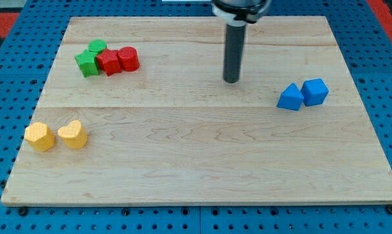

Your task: Drag the blue blocks above the yellow blocks

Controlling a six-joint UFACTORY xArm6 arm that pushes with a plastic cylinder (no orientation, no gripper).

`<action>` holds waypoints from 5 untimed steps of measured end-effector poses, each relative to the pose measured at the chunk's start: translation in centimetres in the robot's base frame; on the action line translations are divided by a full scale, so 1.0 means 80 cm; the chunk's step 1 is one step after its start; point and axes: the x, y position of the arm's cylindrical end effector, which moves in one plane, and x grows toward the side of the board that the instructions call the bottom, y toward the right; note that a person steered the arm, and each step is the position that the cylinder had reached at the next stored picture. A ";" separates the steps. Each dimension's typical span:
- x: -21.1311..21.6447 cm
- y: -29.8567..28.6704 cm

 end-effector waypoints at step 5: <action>0.073 0.223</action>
